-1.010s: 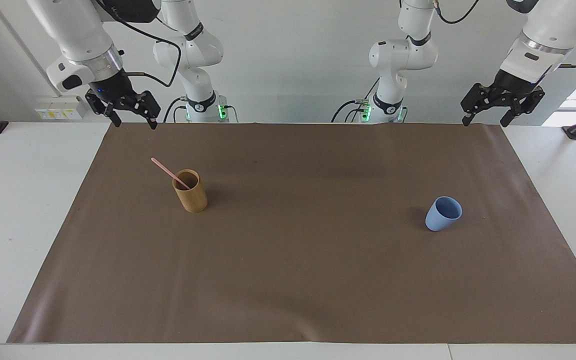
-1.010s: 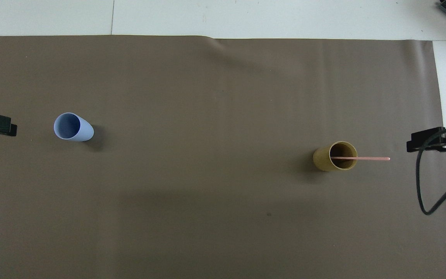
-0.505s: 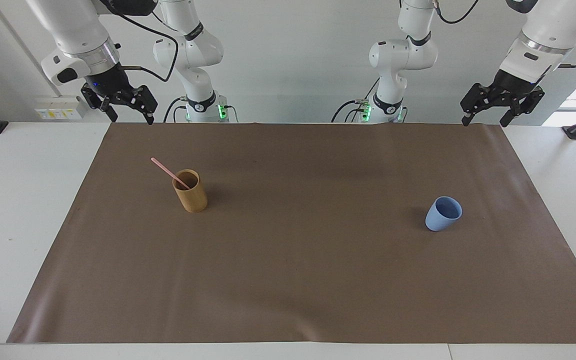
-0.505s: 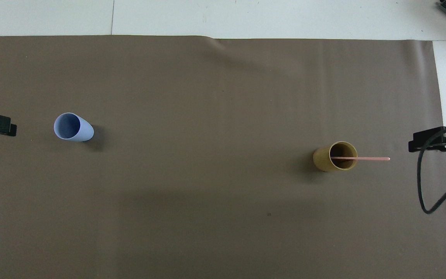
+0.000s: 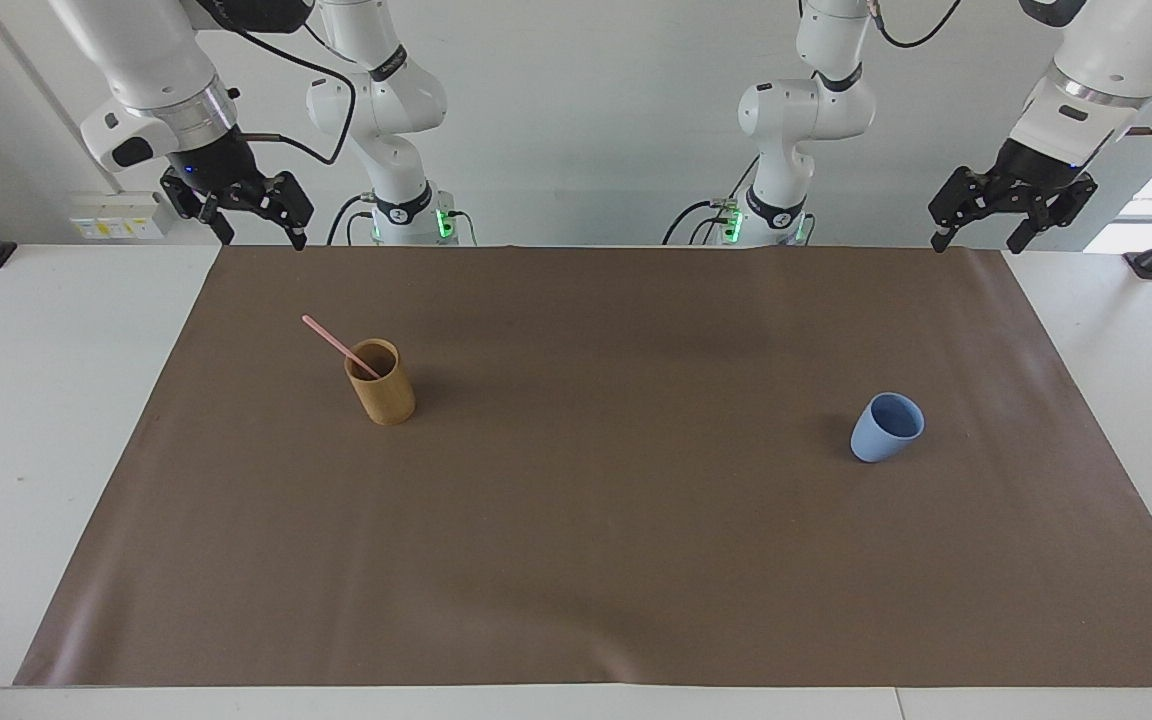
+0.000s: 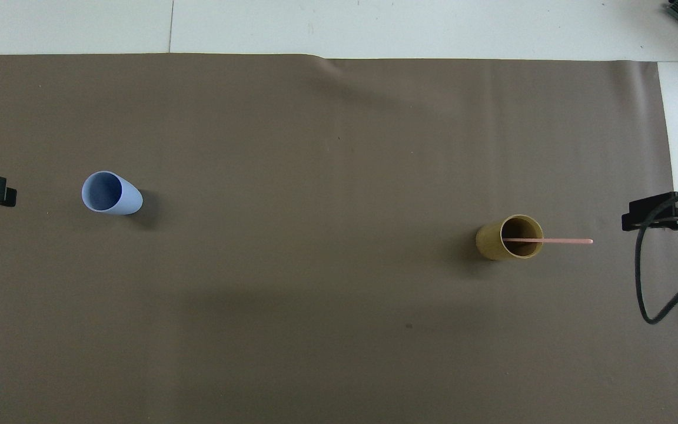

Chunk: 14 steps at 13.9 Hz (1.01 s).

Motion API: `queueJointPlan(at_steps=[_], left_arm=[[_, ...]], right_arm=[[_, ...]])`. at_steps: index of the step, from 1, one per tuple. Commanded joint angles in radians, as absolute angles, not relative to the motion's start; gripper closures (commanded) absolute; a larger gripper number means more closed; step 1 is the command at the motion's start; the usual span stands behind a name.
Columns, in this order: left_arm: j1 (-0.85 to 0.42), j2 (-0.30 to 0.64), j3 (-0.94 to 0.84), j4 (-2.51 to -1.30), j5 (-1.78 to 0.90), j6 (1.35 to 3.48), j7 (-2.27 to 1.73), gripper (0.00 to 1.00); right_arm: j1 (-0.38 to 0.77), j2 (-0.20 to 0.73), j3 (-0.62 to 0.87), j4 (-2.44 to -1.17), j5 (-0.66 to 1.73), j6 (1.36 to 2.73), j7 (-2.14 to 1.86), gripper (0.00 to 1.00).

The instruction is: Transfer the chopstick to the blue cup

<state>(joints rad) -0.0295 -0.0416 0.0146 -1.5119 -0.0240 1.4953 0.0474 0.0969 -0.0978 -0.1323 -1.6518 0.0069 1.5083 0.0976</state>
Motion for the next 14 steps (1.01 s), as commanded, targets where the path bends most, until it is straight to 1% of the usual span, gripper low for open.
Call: queueJointPlan(at_steps=[1,14], left_arm=[[-0.011,-0.046,0.006,-1.509,-0.023,1.499,0.077,0.0],[-0.012,-0.038,0.006,-1.519,-0.023,1.526,0.087,0.0]], right_arm=[[0.087,-0.098,-0.129,-1.649,-0.011,1.509,0.1,0.0],[0.091,-0.097,-0.13,-1.649,-0.003,1.511,0.11,0.0]])
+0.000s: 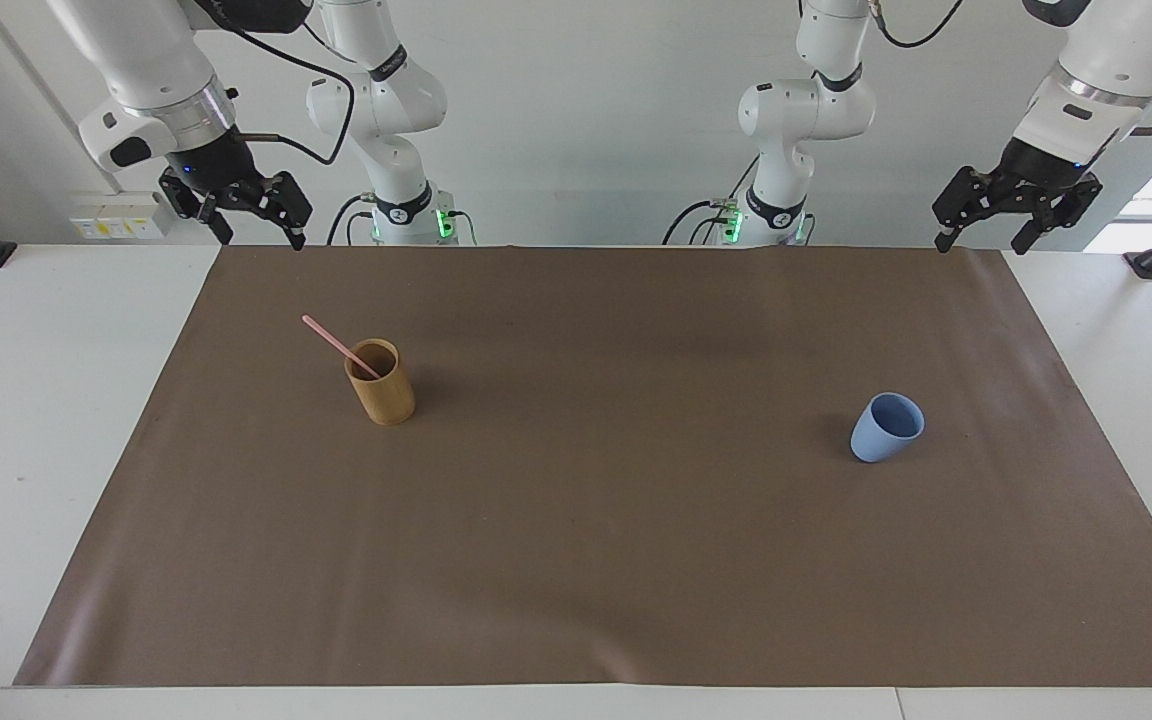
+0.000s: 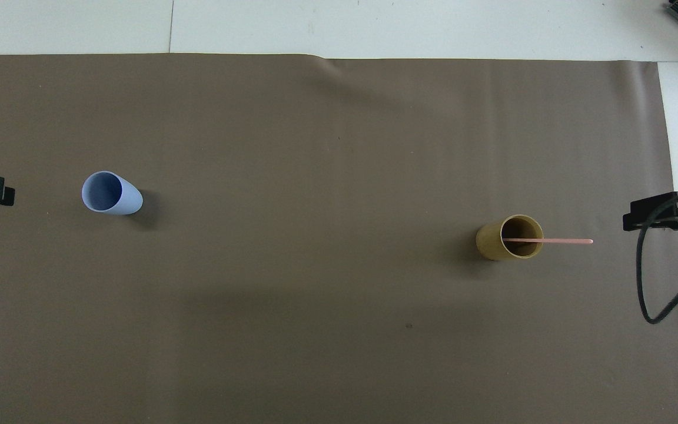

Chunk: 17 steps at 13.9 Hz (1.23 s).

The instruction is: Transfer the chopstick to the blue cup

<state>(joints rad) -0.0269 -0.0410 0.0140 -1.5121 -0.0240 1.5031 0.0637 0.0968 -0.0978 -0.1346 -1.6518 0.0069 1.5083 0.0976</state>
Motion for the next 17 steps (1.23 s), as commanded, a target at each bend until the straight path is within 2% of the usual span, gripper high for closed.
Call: queueJointPlan(at_steps=[1,7,12,17], left_arm=[[-0.011,-0.037,0.006,-1.523,-0.023,1.545,0.089,0.0],[0.031,-0.026,0.008,-1.728,-0.023,1.767,0.149,0.0],[0.052,0.09,0.008,-1.779,-0.025,1.911,0.15,0.0],[0.069,0.161,0.008,-1.864,-0.058,2.059,0.225,0.0]], right_arm=[[0.089,-0.097,-0.13,-1.649,-0.003,1.509,0.109,0.0],[0.089,-0.097,-0.13,-1.649,0.0,1.511,0.109,0.0],[0.089,-0.097,-0.13,-1.649,0.0,1.511,0.109,0.0],[0.089,-0.097,-0.13,-1.649,0.0,1.511,0.107,0.0]])
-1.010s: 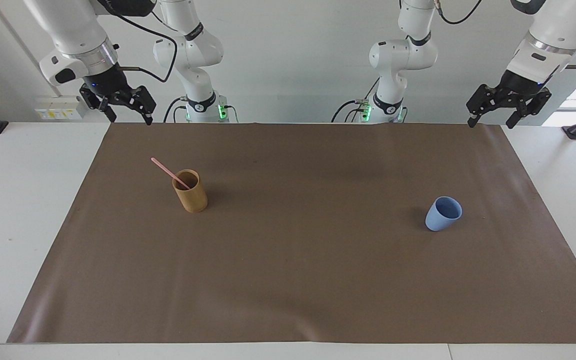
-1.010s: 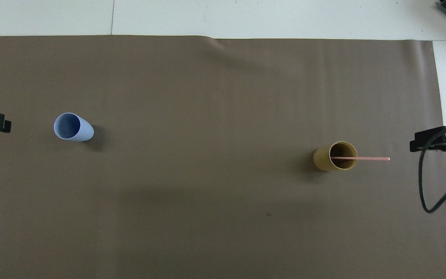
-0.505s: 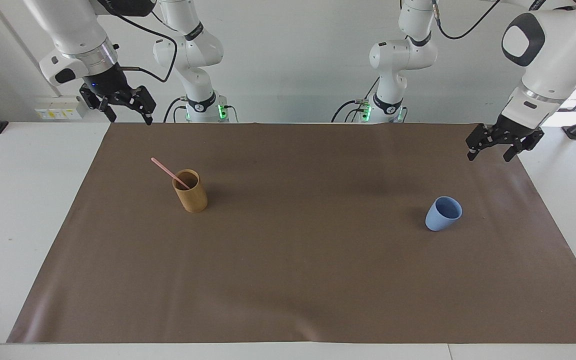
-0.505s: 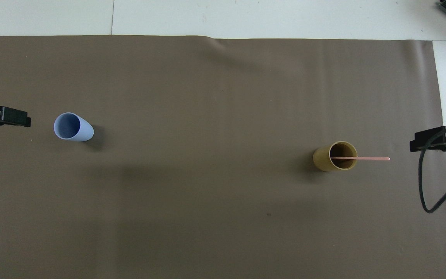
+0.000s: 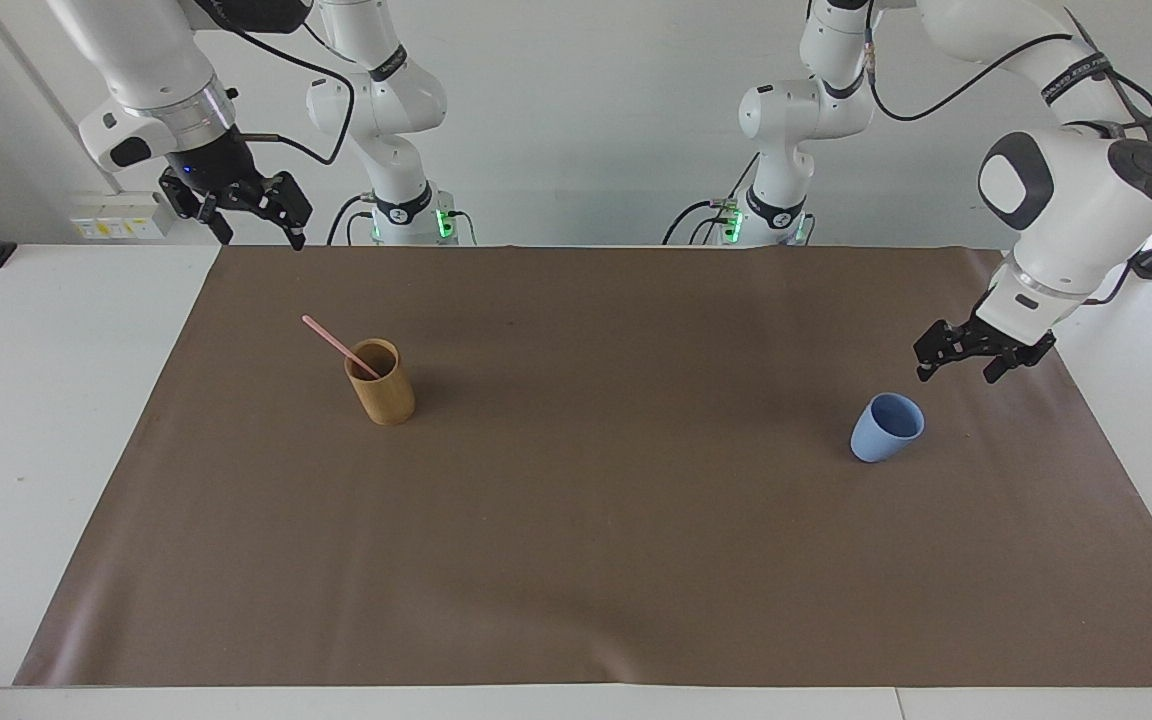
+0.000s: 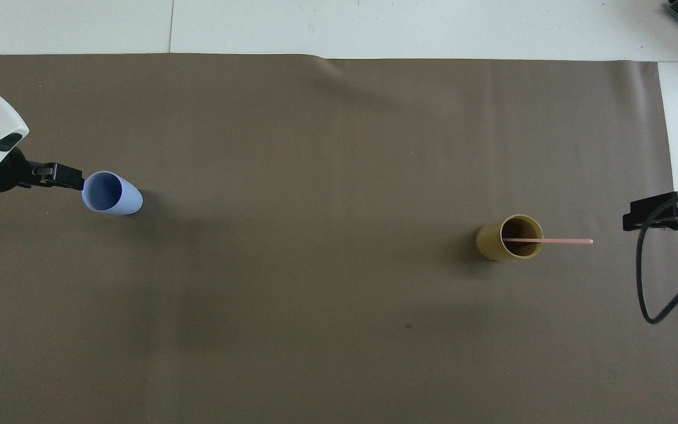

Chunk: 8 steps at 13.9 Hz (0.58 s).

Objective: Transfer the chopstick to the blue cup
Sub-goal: 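Reach the left gripper to the lying blue cup and grasp its rim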

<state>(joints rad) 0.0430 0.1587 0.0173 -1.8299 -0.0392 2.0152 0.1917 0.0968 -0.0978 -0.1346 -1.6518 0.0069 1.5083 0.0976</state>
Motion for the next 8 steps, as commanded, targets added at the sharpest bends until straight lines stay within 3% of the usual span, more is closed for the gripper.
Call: queueJointPlan(at_steps=[1,8], left_arm=[[0.078,0.17,0.008,-1.867,-0.06,2.06,0.225,0.0],[0.078,0.213,0.008,-1.913,-0.118,2.144,0.304,0.12]], right_arm=[[0.089,-0.097,-0.13,-1.649,0.0,1.509,0.107,0.0],[0.089,-0.097,-0.129,-1.649,0.0,1.509,0.106,0.0]])
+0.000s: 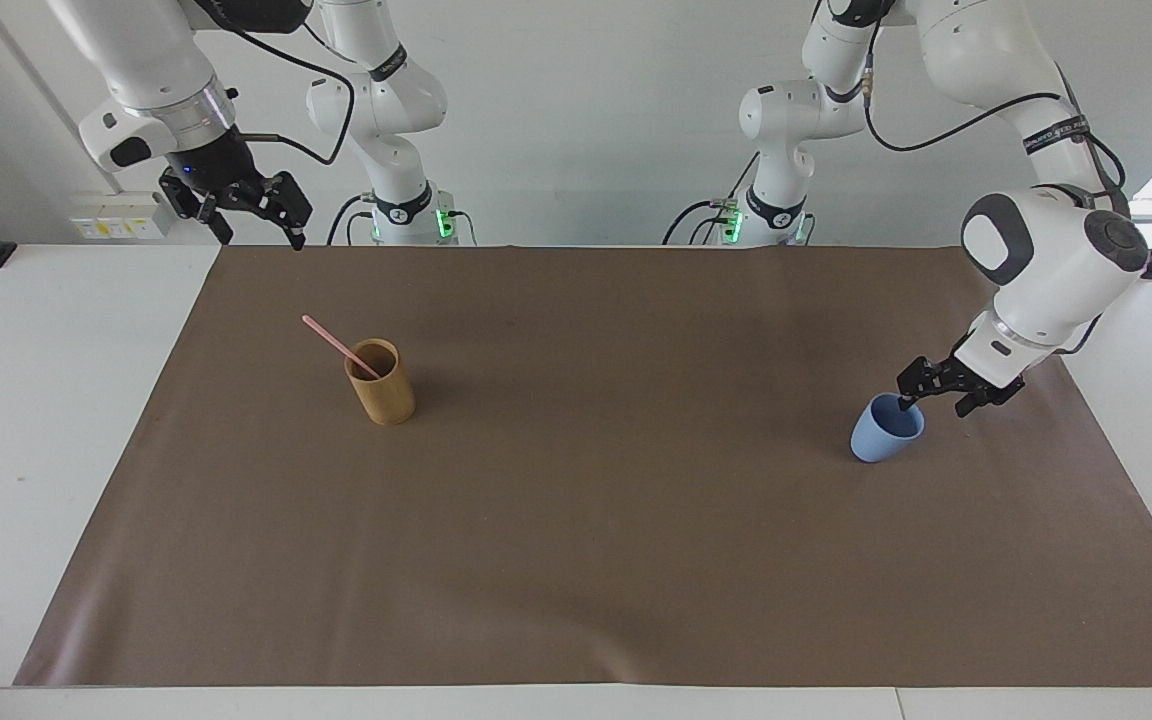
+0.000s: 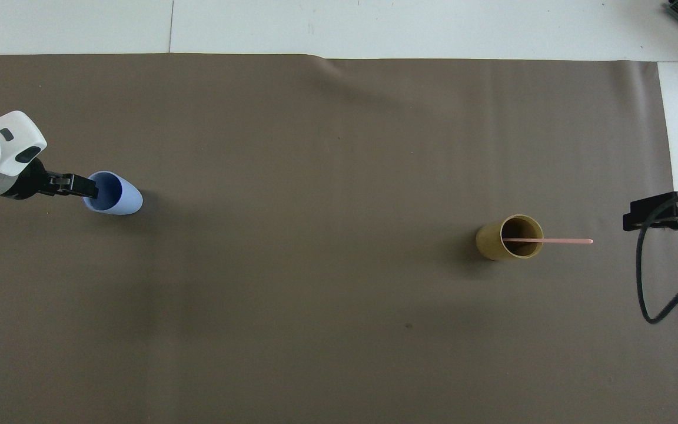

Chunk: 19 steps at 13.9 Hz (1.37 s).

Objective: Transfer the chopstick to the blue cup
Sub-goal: 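Reach the left gripper to the lying blue cup and grasp its rim, then upright the cup with the left gripper while the right gripper grasps the chopstick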

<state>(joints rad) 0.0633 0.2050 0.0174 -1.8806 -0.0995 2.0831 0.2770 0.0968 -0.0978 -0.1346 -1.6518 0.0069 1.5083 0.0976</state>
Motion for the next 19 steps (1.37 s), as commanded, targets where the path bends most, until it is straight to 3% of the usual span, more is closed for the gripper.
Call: queueJointPlan(at_steps=[1,4,5,6,7,12,14,19], left_arm=[[0.077,0.222,0.006,-1.928,-0.118,2.173,0.304,0.14],[0.069,0.235,0.006,-1.967,-0.12,2.244,0.304,0.3],[0.066,0.236,0.006,-1.967,-0.12,2.246,0.302,0.49],[0.066,0.235,0.006,-1.967,-0.12,2.244,0.301,0.85],[0.067,0.235,0.006,-1.967,-0.121,2.241,0.302,1.0],[0.066,0.221,0.008,-1.957,-0.121,2.201,0.304,1.0],[0.055,0.169,-0.003,-1.954,-0.121,2.137,0.29,1.0],[-0.159,0.156,-0.002,-1.962,-0.109,2.152,0.033,1.0]], right_arm=[[0.089,-0.097,-0.13,-1.649,0.0,1.509,0.106,0.0],[0.089,-0.097,-0.13,-1.649,0.002,1.509,0.106,0.0],[0.089,-0.097,-0.13,-1.649,0.0,1.509,0.106,0.0],[0.089,-0.097,-0.13,-1.649,0.0,1.509,0.106,0.0],[0.089,-0.097,-0.13,-1.649,0.002,1.509,0.106,0.0],[0.089,-0.097,-0.13,-1.649,0.002,1.509,0.107,0.0],[0.089,-0.095,-0.13,-1.644,0.002,1.509,0.104,0.0],[0.089,-0.101,-0.126,-1.641,0.001,1.509,0.095,0.0]])
